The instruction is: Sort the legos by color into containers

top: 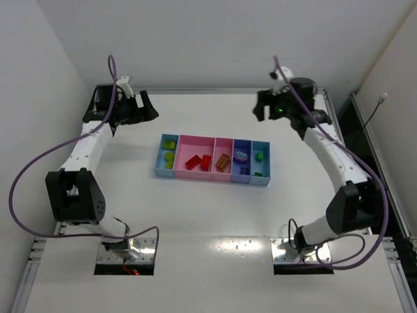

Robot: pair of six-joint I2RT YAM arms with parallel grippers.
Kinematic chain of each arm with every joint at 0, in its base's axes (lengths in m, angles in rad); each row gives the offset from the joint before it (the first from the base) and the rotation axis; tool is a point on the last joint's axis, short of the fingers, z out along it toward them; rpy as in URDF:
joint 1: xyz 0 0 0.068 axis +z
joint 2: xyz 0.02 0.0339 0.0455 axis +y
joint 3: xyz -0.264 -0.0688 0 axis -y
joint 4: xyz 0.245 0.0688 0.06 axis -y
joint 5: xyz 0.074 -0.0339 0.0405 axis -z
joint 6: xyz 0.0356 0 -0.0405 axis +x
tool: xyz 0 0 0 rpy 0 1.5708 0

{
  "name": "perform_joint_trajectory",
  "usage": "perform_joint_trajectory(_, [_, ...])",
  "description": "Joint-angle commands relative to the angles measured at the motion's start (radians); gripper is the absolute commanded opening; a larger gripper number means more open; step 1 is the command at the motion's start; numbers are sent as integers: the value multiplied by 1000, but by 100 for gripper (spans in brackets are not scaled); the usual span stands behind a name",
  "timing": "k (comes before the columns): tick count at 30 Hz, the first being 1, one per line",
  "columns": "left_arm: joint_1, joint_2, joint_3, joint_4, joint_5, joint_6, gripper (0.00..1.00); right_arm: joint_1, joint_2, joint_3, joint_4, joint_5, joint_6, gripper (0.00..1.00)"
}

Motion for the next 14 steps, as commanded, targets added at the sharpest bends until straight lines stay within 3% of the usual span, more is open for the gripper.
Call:
perform_joint_trajectory(1, [10,20,1,25,-67,42,100,-191,-38,-128,-33,44,48,79])
perform_joint_trajectory(7, [10,47,23,25,-116,76,100,-372,-111,-220,-42,21,5,79])
perform_joint_trajectory(14, [10,57,5,25,-126,76,100,-453,-141,-293,-33,-38,5,79])
